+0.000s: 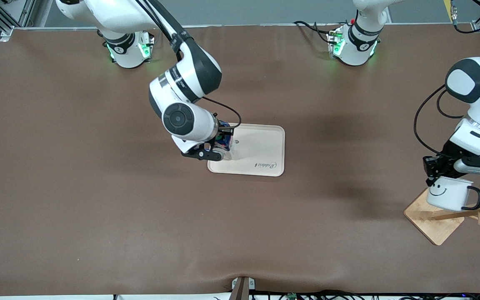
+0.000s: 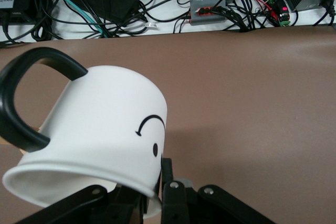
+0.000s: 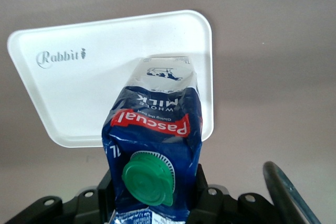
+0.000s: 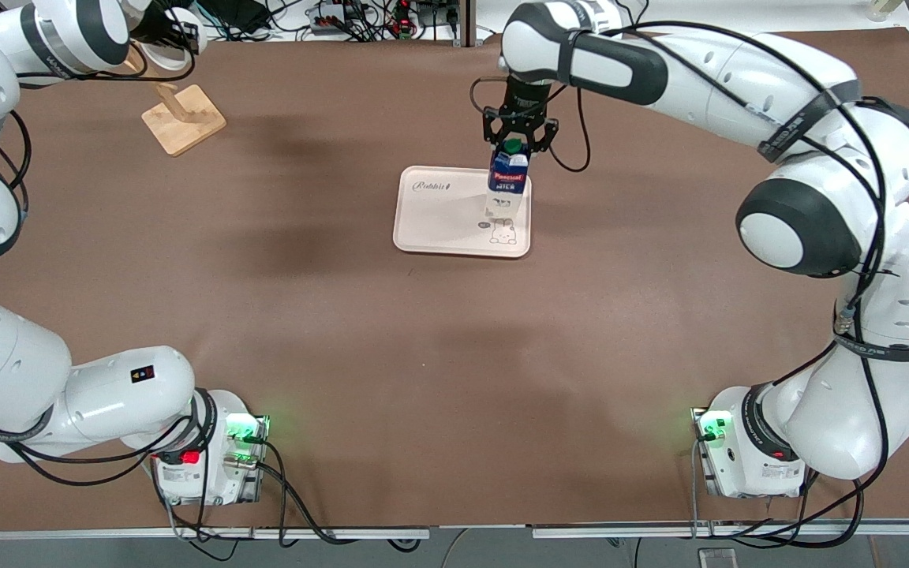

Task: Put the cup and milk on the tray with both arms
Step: 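Carry the carton onto the tray with the right gripper while the left lifts the mug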

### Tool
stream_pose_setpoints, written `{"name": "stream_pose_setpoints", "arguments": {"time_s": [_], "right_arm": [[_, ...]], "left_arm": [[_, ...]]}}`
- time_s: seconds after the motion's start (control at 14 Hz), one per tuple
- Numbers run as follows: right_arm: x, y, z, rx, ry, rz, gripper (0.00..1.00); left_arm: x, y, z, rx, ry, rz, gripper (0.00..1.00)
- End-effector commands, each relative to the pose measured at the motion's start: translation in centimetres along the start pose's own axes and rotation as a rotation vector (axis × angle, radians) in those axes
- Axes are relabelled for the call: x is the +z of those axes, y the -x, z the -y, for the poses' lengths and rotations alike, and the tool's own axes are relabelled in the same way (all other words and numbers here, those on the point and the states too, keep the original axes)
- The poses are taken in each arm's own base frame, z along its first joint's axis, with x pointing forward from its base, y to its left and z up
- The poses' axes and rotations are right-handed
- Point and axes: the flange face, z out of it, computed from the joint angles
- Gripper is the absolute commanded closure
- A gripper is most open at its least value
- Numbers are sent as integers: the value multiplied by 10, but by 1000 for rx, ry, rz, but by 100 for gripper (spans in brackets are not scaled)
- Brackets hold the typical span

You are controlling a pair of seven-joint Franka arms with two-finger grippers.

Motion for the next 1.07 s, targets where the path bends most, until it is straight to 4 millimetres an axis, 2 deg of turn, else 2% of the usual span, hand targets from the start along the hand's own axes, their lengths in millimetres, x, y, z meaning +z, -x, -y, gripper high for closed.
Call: {"name": "stream_pose_setpoints", "arguments": {"time_s": [0.0, 0.07, 0.14, 0.21, 0.43, 0.5, 0.64, 0.79, 0.93, 1.0], "right_arm": [[0, 0, 9, -29, -14, 18, 80], [0, 0, 8, -27, -13, 19, 74], [0, -1, 7, -24, -13, 19, 42], [-1, 0, 7, -28, -10, 17, 0], [-14, -1, 0, -15, -17, 28, 0], [-25, -1, -3, -15, -12, 40, 0], [-69, -1, -11, -20, -15, 57, 0], [-104, 0, -23, -26, -11, 71, 0], [-124, 2, -40, -15, 20, 98, 0], [-143, 0, -54, 1, 15, 97, 0]], "left_arm": [[-9, -2, -9, -33, 10, 12, 100], [-8, -2, -16, -45, 18, 18, 100], [-5, -1, -23, -57, 28, 42, 100], [-3, 0, -33, -83, 39, 62, 100], [6, 3, -68, -160, 70, 111, 100], [14, 6, -83, -174, 84, 137, 100], [29, 13, -117, -181, 107, 197, 100], [41, 20, -147, -241, 118, 245, 100], [57, 30, -194, -261, 133, 326, 100], [62, 34, -218, -278, 135, 369, 100]]}}
